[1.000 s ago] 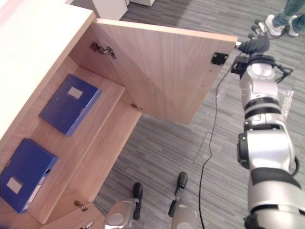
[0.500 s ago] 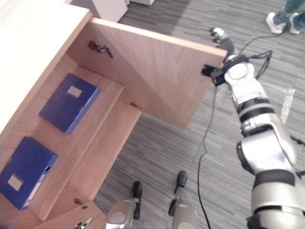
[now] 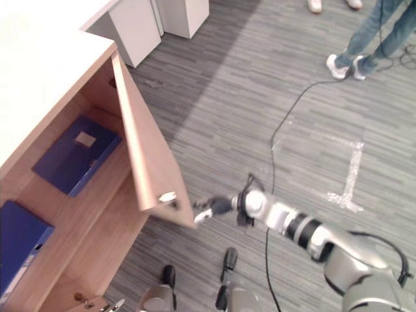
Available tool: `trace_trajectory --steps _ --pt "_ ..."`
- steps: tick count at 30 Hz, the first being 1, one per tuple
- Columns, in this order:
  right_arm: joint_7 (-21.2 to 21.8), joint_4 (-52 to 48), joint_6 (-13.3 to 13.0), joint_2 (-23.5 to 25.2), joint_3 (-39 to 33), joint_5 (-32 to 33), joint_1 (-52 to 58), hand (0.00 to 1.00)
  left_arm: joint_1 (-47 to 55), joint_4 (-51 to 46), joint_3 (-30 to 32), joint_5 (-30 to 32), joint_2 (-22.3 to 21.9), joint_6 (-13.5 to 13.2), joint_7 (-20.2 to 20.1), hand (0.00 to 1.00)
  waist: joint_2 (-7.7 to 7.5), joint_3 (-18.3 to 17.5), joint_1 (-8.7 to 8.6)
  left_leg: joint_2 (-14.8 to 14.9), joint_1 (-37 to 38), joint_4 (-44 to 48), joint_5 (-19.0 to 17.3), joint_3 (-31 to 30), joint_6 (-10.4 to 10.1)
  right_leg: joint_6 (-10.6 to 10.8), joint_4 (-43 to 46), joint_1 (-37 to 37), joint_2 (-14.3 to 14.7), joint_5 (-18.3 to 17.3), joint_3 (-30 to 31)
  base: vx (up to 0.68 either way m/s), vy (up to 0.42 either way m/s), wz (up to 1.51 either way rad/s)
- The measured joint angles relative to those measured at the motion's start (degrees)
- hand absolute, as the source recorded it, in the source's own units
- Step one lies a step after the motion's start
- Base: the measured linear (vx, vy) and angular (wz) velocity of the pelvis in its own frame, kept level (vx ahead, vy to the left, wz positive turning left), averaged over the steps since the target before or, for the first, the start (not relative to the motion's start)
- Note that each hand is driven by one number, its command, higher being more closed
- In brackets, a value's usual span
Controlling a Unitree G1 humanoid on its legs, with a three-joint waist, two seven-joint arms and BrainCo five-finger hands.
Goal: Walk over to the cabinet, pick up the folder, carry it to the office cabinet, place the folder inside the office cabinet, then close the office cabinet door
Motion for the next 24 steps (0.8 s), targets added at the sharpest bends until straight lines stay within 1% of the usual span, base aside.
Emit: trace_trajectory --steps 1,2,3,4,5,6,8,9,11,12,13,14,15,16,17,18,19,20,21,22,23,24 --pt "1.1 -0.9 0.0 0.0 -0.1 0.0 1.6 0.00 0.1 0.1 0.9 0.6 0.0 0.1 -0.1 0.00 -1.12 -0.7 -0.03 0.0 0.6 0.0 0.4 0.1 0.0 0.2 -0.3 0.6 0.0 -0.7 0.0 0.00 0.000 0.00" --pt "1.7 -1.5 0.0 -0.1 -0.2 0.0 2.6 0.00 0.2 0.0 1.3 0.8 0.1 0.2 -0.2 0.00 -2.06 -1.5 -0.09 0.0 0.8 0.0 0.7 0.2 0.0 -0.4 -0.3 0.8 -0.1 -1.4 -0.4 0.00 -0.024 0.04" --pt "2.0 -2.0 0.0 -0.1 -0.3 -0.1 3.4 0.00 0.2 0.0 1.6 0.9 0.2 0.3 -0.3 0.00 -2.76 -2.1 -0.16 -0.1 0.9 0.0 1.1 0.3 0.0 -0.4 -0.3 0.8 -0.2 -1.5 -0.5 -0.02 -0.031 0.05" --pt "2.4 -3.5 0.1 -0.2 -0.6 -0.1 5.2 0.00 0.2 -0.2 2.1 1.0 0.2 0.3 -0.4 0.00 -4.18 -2.9 -0.08 -0.1 1.1 0.0 1.7 0.7 0.3 -0.4 -0.3 1.0 -0.4 -2.0 -1.1 -0.02 -0.034 0.01" --pt "2.9 -5.4 0.1 -0.1 -0.6 -0.1 7.1 0.00 0.2 -0.2 2.1 1.2 0.1 0.5 -0.4 0.00 -5.19 -3.7 -0.09 -0.1 1.1 0.2 2.2 1.4 0.8 0.0 -0.3 1.6 -0.7 -3.1 -2.4 0.00 -0.033 0.01" --pt "3.2 -6.4 0.1 -0.1 -0.6 -0.1 8.1 0.00 0.1 -0.2 2.1 1.6 -0.1 0.6 -0.4 0.00 -5.37 -3.8 -0.12 0.2 1.1 0.2 2.4 1.6 1.1 0.2 -0.3 2.0 -0.7 -3.4 -3.4 0.06 -0.029 0.07" --pt "4.0 -8.0 0.1 1.3 -0.6 -0.1 11.4 0.00 0.1 -0.2 2.2 1.9 -0.3 0.7 -0.6 0.00 -6.00 -4.3 -0.06 0.5 1.4 0.3 2.0 1.2 0.6 -0.4 1.0 2.0 -0.9 -3.0 -5.2 0.02 -0.003 0.15" --pt "4.1 -7.8 0.1 2.0 -0.6 -0.1 11.9 0.00 0.1 -0.2 2.2 1.9 -0.4 0.9 -0.6 0.00 -6.04 -4.3 0.13 0.5 1.4 0.4 2.0 1.2 0.6 -0.4 0.7 2.0 -0.9 -3.0 -5.3 -0.04 0.010 0.10" --pt "3.7 -6.1 0.2 5.5 -1.9 -0.1 14.3 0.00 -0.3 -0.2 2.2 1.8 -1.0 1.0 -0.6 0.00 -6.22 -4.5 0.77 0.4 -0.3 1.8 2.0 1.4 0.7 -0.3 -0.3 2.3 -1.2 -3.1 -6.4 0.00 0.012 0.15" --pt "3.6 -4.7 0.1 7.0 -2.8 -0.1 15.3 0.00 -0.6 -0.2 2.2 1.7 -1.0 1.0 -0.6 0.00 -6.33 -4.4 0.81 0.3 -1.1 2.8 2.0 1.3 0.8 -0.3 -0.2 2.3 -1.5 -3.0 -7.1 0.01 0.025 0.41" --pt "2.7 -0.8 0.1 9.9 -3.4 -0.5 16.4 0.00 -0.7 -0.2 2.2 1.5 -1.0 1.0 -0.6 0.00 -6.51 -4.4 0.86 0.1 -2.2 4.3 1.9 1.4 0.8 -0.3 0.1 2.6 -2.1 -3.0 -9.0 0.00 0.020 0.47" --pt "2.5 1.1 0.1 11.3 -4.3 -0.9 17.4 0.00 -0.8 -0.3 2.2 1.4 -1.0 1.0 -0.6 0.00 -6.54 -4.4 1.03 0.1 -2.5 4.9 1.9 1.9 0.9 -0.3 0.1 3.0 -2.3 -3.0 -9.9 0.00 0.030 0.67" --pt "1.3 5.3 0.1 13.8 -6.6 -1.5 19.8 0.00 -0.8 -0.3 2.1 1.2 -1.0 1.0 -0.6 0.00 -6.54 -4.4 1.68 0.1 -2.6 5.7 1.8 4.6 1.0 -0.3 0.4 3.9 -3.0 -3.0 -11.8 -0.01 0.051 0.79" --pt "-0.6 9.7 0.1 16.3 -9.7 -3.3 22.1 0.00 -0.8 0.0 2.0 0.4 -1.0 1.0 -0.5 0.00 -6.53 -4.4 2.05 0.2 -2.6 6.3 1.6 8.1 1.9 -0.3 0.6 5.1 -3.6 -3.1 -14.0 -0.01 0.062 0.82" --pt "-2.0 11.9 0.0 17.4 -11.0 -4.7 23.0 0.00 -0.8 0.0 1.8 0.1 -1.1 1.1 -0.5 0.00 -6.53 -4.4 2.21 0.2 -2.7 6.6 1.2 10.1 3.0 -0.2 0.7 5.5 -3.8 -3.3 -15.0 -0.01 0.083 0.92" --pt "-3.9 17.0 0.0 20.1 -14.2 -6.7 24.7 0.00 -0.8 0.3 1.2 -0.4 -1.2 1.1 -0.4 0.00 -6.48 -4.4 2.27 0.5 -3.4 7.8 -0.4 14.0 5.5 0.1 0.8 5.8 -4.3 -3.5 -17.1 -0.01 0.095 0.85" --pt "-6.6 22.5 0.2 22.9 -17.3 -9.8 25.6 0.00 -0.8 1.0 0.3 -0.8 -1.2 1.2 -0.3 0.00 -6.56 -4.3 2.36 0.7 -4.2 8.6 -1.4 15.5 6.9 0.3 1.2 6.0 -5.2 -3.6 -18.9 0.00 0.102 0.82" --pt "-8.2 25.5 0.2 24.4 -19.4 -11.8 26.0 0.00 -0.8 1.3 0.2 -0.9 -1.5 1.5 -0.2 0.00 -6.31 -4.2 2.55 0.7 -4.4 8.8 -1.2 16.1 6.7 0.4 1.3 6.2 -5.6 -3.5 -19.8 0.02 0.107 0.64" --pt "-10.0 29.8 0.3 26.4 -22.2 -13.4 26.4 0.00 -0.8 1.7 0.2 -1.2 -1.7 1.6 0.0 0.00 -6.07 -4.0 2.52 0.6 -4.5 8.7 -0.6 16.5 5.9 0.8 1.3 6.7 -6.2 -3.4 -21.3 0.04 0.129 0.63" --pt "-12.7 36.2 0.8 29.5 -26.4 -16.3 26.8 0.00 -0.5 2.1 -0.2 -1.7 -1.8 1.8 0.6 0.00 -6.01 -4.0 2.73 -0.3 -4.6 7.8 -0.1 16.3 5.0 1.5 1.4 7.6 -7.2 -3.0 -23.3 0.05 0.177 0.68" --pt "-14.3 40.0 1.4 31.4 -29.6 -18.2 27.2 0.00 -0.6 2.6 -0.3 -1.9 -2.2 2.0 0.8 0.00 -5.74 -3.9 2.91 -1.1 -4.4 6.9 -0.1 15.9 5.1 1.9 1.3 8.2 -8.0 -2.8 -24.8 0.05 0.170 0.75" --pt "-16.5 45.0 1.9 33.7 -35.1 -20.4 27.7 0.00 -0.7 2.7 -0.4 -2.1 -2.2 2.2 1.1 0.00 -5.74 -4.2 2.88 -2.7 -4.0 4.3 0.3 15.1 5.1 2.4 1.2 8.6 -9.2 -2.5 -26.8 0.07 0.162 0.74"
